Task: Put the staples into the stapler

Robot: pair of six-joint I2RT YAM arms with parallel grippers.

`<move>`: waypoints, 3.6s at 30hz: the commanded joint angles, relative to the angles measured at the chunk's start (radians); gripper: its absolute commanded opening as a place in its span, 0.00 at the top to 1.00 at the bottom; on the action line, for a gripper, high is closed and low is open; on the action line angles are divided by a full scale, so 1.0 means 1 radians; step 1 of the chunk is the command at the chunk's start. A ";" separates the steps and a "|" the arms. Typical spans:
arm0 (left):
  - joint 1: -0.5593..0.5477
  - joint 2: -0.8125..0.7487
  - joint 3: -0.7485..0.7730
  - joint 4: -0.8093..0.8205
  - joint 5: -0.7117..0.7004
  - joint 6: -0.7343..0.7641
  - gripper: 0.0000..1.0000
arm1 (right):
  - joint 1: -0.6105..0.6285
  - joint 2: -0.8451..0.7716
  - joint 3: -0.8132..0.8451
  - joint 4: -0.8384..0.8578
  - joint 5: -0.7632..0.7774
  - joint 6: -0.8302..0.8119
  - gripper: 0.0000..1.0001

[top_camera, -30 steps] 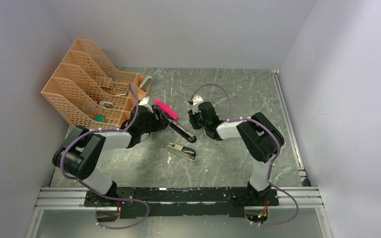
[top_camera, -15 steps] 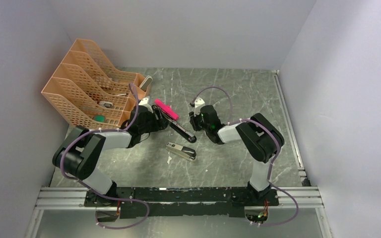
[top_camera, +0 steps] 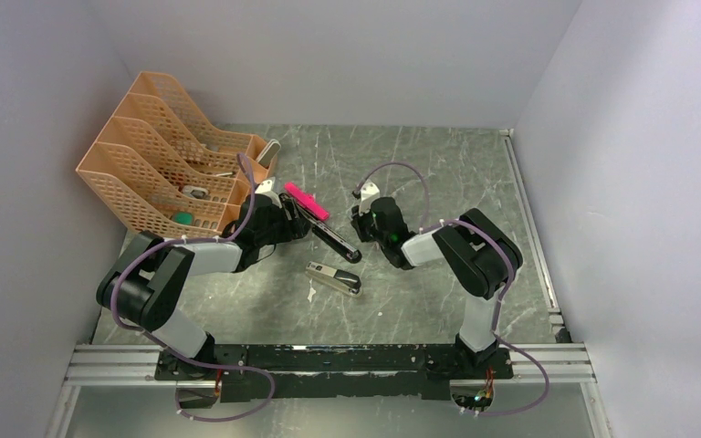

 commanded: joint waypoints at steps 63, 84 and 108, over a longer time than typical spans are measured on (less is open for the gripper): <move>-0.026 -0.043 -0.029 0.035 -0.084 0.053 0.31 | 0.115 -0.197 0.139 -0.503 -0.153 -0.086 1.00; -0.031 -0.044 -0.030 0.036 -0.085 0.052 0.31 | 0.126 -0.189 0.150 -0.567 -0.124 -0.082 1.00; -0.035 -0.048 -0.029 0.034 -0.088 0.054 0.31 | 0.157 -0.122 0.271 -0.761 -0.083 -0.070 0.99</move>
